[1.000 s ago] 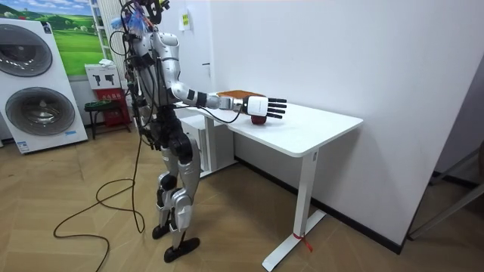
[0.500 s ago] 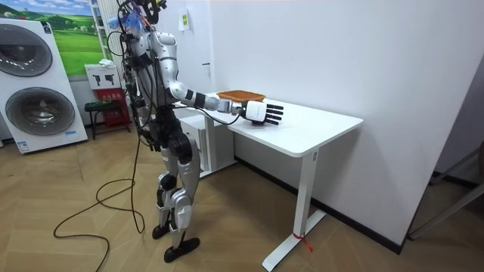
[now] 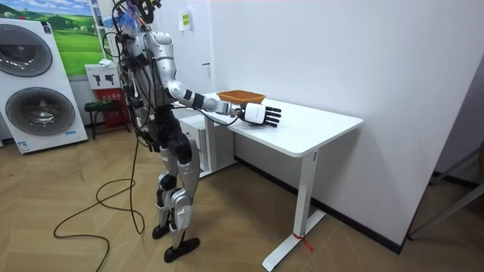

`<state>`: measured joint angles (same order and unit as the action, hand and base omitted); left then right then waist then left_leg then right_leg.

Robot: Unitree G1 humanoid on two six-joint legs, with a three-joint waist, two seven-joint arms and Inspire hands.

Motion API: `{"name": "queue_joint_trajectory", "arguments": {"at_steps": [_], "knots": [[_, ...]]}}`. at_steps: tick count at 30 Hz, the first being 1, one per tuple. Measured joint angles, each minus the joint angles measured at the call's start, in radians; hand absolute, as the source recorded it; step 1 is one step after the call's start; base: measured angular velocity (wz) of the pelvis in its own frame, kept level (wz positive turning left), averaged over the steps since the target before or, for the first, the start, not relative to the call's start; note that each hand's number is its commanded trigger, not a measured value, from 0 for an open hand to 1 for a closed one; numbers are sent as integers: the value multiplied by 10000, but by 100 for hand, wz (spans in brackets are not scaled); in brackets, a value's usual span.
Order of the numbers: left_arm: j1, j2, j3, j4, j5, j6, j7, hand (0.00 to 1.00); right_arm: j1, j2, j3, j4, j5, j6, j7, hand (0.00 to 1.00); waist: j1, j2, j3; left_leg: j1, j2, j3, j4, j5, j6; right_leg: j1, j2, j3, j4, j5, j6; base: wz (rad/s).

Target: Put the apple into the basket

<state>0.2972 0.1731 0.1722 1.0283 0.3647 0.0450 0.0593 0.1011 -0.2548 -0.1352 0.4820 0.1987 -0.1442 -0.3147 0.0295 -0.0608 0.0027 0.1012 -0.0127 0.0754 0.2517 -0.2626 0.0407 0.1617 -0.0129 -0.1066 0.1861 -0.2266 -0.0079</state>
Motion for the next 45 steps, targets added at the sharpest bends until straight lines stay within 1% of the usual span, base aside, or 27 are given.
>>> {"name": "queue_joint_trajectory", "arguments": {"at_steps": [1, 3, 6, 11, 15, 19, 22, 26, 28, 29, 30, 32, 33, 35, 37, 39, 40, 43, 45], "knots": [[-3, 7, -1, 1, 0, 0, 3, 0, -59, -45, -9, 137, -5, -41, -7, 100, -7, -1, -1, -1, 1, 0, 9, 0, 0, 3, 1, 0, 1, 5, -1, 0], [-42, 33, -3, 1, 0, -1, 23, 0, -103, -326, -47, 372, -22, -76, 2, 100, -12, -2, -1, -2, 5, -1, 26, -1, 1, 10, 7, 0, 2, 27, -3, 0], [-56, 53, 1, -1, -1, -2, 42, 0, -121, -467, -104, 546, -160, -81, -1, 100, -28, 3, -3, -21, 16, -13, 10, -2, 1, -17, 25, 2, 3, 44, -15, 0], [-115, 53, 1, -5, -1, -4, 43, 0, -119, -477, -243, 592, -179, -77, -29, 100, -32, 0, -5, -22, 13, -44, 19, -3, -2, -31, 41, 1, 0, 49, -23, 0], [-136, 58, -5, 0, 0, -10, 44, 0, -116, -483, -219, 591, -169, -73, -30, 100, -17, -51, -45, -19, 2, 13, 23, -3, -2, -23, 38, 1, -1, 50, -22, 0], [-127, 85, -97, 13, 2, -11, 29, 0, -116, -482, -104, 565, -175, -58, -111, 100, 7, -88, -58, -17, 0, 28, 22, -3, -2, -26, 29, 5, -1, 51, -20, 0], [-97, 100, -183, 16, 3, -7, -3, 0, -118, -476, -88, 430, -474, 59, -165, 100, 3, -84, -55, -25, 0, 29, 40, -3, -1, -20, 27, 9, 11, 51, -20, 0], [-156, 100, -314, 72, 10, -8, -16, 0, -117, -455, 11, -82, -818, 363, -159, 100, 39, 7, -9, -17, 0, 33, -29, -3, -1, -40, 61, 133, 34, 53, -21, -1], [-168, 100, -302, 111, 5, -4, -30, 0, -116, -444, 52, -460, -949, 410, -99, 100, 57, 43, 3, -12, -2, 35, -31, -2, -1, -52, 70, 207, 45, 54, -23, -3], [-169, 100, -293, 111, 5, 1, -34, 0, -117, -444, 105, -764, -1033, 428, -100, 100, 58, 96, 19, -17, -2, 40, -21, -2, -1, -71, 69, 202, 50, 54, -23, 0], [-170, 100, -275, 108, 4, 2, -34, 0, -117, -445, 156, -1052, -1294, 486, -98, 100, 69, 91, 26, -22, -2, 50, 14, -1, -1, -112, 68, 201, 61, 54, -22, 0], [-201, 94, -278, 138, 3, 0, -35, 0, -124, -453, 242, -1621, -1336, 519, -106, 100, 142, 138, 3, -36, 7, 72, -6, 2, -3, -196, 75, 222, 129, 53, -22, -7], [-228, 96, -279, 160, 3, 0, -37, 0, -138, -458, 323, -1939, -1338, 515, -108, 100, 164, 142, 12, -33, 9, 77, -9, 5, -5, -206, 76, 227, 162, 53, -21, -6], [-249, 94, -280, 218, 3, -8, -52, 0, -151, -460, 355, -2229, -1346, 513, -105, 100, 280, 101, 20, -28, 9, 71, -18, 6, -4, -197, 73, 215, 163, 52, -20, 0], [-320, 95, -280, 223, 1, -8, -64, 0, -260, -460, 357, -2278, -1353, 512, -90, 100, 311, 61, 9, -32, 5, 63, -17, 6, -3, -202, 66, 205, 160, 52, -19, 2], [-316, 95, -313, 241, 1, -8, -111, 0, -476, -463, 365, -2384, -1353, 517, -49, 100, 353, -77, 62, -67, 4, 42, 9, 7, -2, -203, 60, 180, 164, 52, -19, 0], [-316, 95, -317, 244, 1, -6, -120, 0, -523, -470, 365, -2455, -1353, 517, -23, 100, 348, -104, 68, -80, 4, 35, 22, 7, -2, -205, 57, 174, 164, 52, -19, 0], [-338, 104, -317, 240, 2, -2, -226, 0, -719, -570, 363, -2902, -1353, 518, 32, 100, 301, -176, 38, -208, 9, 19, 84, 6, 0, -269, 42, 119, 160, 52, -18, 5], [-359, 108, -316, 237, 5, 2, -252, 0, -951, -652, 364, -3143, -1368, 518, 97, 100, 318, -150, 32, -228, 6, 16, 86, 8, 3, -272, 30, 75, 161, 54, -16, 2]]}}
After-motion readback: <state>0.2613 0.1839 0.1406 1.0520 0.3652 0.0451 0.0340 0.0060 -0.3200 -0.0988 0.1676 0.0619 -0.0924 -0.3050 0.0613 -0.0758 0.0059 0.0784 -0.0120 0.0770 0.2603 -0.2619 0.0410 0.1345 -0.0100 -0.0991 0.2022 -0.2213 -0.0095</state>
